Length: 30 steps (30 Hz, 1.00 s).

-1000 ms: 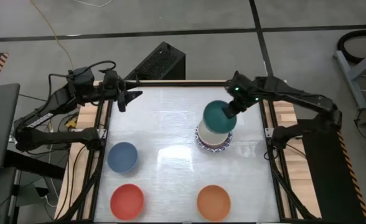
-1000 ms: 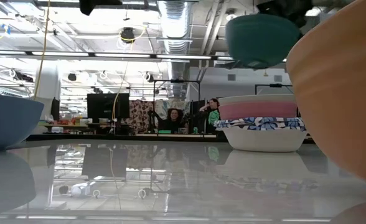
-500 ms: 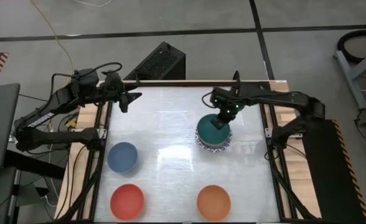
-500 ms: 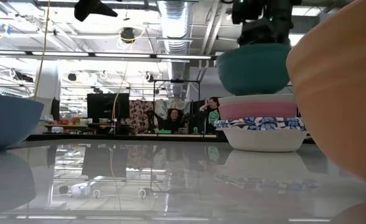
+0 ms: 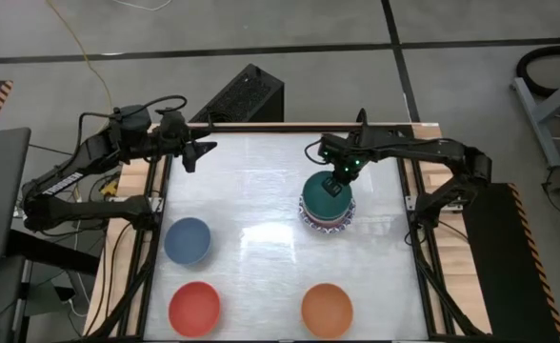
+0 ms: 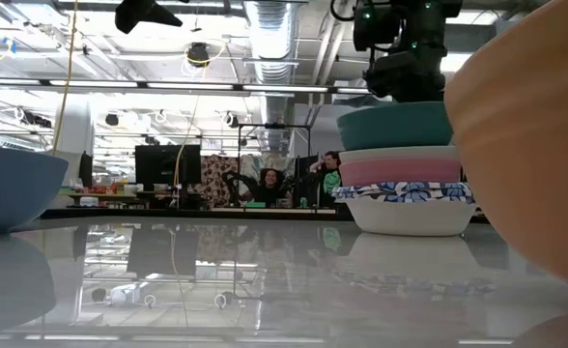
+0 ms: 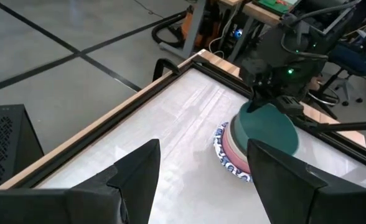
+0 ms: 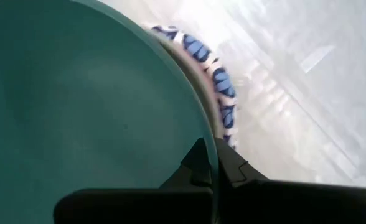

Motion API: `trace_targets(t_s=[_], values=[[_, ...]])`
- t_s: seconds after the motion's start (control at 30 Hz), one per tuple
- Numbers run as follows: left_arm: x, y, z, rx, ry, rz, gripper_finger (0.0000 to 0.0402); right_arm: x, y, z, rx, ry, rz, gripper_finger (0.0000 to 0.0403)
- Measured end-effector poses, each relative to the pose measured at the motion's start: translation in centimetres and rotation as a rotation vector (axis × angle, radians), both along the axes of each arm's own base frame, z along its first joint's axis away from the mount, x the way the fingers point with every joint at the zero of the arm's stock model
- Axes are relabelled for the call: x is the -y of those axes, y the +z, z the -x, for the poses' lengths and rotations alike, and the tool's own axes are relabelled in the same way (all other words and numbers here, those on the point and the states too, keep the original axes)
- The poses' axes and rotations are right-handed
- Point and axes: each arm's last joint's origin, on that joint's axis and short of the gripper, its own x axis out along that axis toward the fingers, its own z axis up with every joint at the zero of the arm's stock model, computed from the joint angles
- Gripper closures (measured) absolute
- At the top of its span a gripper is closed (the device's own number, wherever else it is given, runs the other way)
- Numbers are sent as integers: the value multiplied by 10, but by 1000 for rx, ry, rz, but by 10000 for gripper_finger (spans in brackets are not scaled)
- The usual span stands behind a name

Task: Nest bowls inside each other
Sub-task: Stack the green bowl on top of the gray bowl

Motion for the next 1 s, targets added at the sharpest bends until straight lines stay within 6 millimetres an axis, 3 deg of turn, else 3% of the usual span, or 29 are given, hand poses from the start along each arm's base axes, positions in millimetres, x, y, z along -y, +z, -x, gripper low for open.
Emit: trace_targets(t_s=[0.8, 1.0], values=[[0, 0, 0, 1, 1, 3, 172, 7, 1, -3, 47, 90, 36, 400], [0, 0, 0, 1, 1, 3, 172, 5, 15, 4, 124, 104, 72, 400]])
